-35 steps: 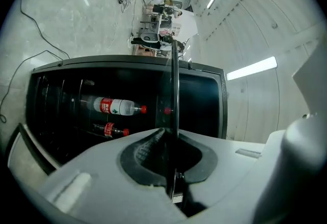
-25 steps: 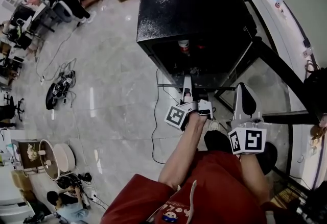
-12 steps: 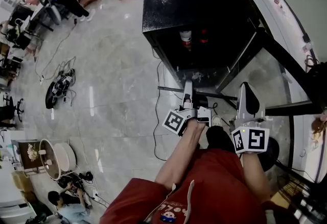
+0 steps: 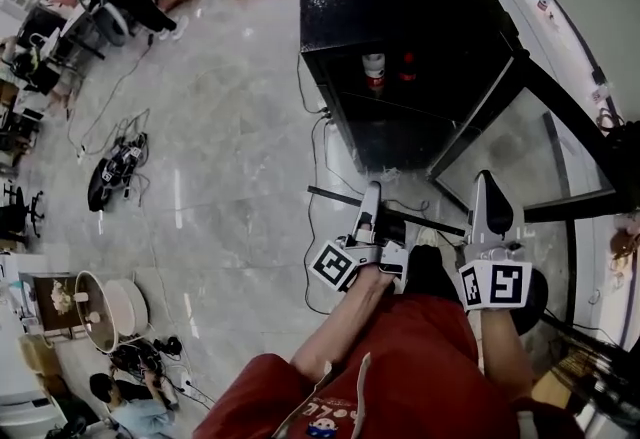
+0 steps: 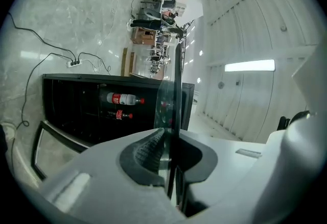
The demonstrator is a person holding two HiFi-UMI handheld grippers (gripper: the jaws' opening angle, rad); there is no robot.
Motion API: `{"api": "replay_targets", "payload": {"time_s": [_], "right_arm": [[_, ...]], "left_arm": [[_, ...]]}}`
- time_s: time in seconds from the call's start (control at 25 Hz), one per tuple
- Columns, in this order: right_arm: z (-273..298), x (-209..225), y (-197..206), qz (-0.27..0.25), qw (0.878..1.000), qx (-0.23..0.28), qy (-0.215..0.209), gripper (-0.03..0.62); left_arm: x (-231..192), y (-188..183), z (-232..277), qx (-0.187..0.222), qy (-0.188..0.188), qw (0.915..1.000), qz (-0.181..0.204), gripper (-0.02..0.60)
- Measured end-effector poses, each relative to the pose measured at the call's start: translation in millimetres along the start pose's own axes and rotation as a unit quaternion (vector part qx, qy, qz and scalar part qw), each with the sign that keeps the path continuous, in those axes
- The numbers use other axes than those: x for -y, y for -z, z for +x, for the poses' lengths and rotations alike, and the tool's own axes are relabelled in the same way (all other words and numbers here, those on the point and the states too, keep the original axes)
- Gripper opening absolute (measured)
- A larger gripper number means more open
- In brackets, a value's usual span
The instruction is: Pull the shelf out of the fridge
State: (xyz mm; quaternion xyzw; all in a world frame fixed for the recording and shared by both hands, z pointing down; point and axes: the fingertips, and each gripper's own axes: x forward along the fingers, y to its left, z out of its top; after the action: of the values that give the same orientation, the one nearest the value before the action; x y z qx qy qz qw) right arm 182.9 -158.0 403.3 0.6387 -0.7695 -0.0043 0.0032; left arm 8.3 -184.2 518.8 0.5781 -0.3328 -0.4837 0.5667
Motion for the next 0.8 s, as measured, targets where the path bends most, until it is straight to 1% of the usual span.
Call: {"api": "replay_targets", "payload": {"time_s": [0.2, 0.32, 0.52, 0.68, 0.8], "right_arm": [[-5, -16, -8, 0.004, 1.000, 0.007, 0.000, -0.002], [-5, -30, -16, 0.004, 1.000, 0.015, -0.005, -0.002], [6, -57, -21, 0.000, 0.999, 0.025, -0.030, -0.002], [17, -91, -26, -0.001, 0.997, 0.027, -0.068, -0.002], [25, -114, -29, 0.000, 0.995, 0.032, -0.096, -0.002]], "left_arm": [[18, -11, -24, -0.010, 0.007, 0.9999, -0.001, 0.025], [26, -30, -37, -0.001, 0.009, 1.0000, 0.003, 0.026], [36, -70, -51, 0.035, 0.021, 0.9990, 0.020, 0.026], [51, -106, -68, 0.075, 0.026, 0.9962, 0.037, 0.026], [63, -130, -81, 0.106, 0.037, 0.9925, 0.047, 0.028]]}}
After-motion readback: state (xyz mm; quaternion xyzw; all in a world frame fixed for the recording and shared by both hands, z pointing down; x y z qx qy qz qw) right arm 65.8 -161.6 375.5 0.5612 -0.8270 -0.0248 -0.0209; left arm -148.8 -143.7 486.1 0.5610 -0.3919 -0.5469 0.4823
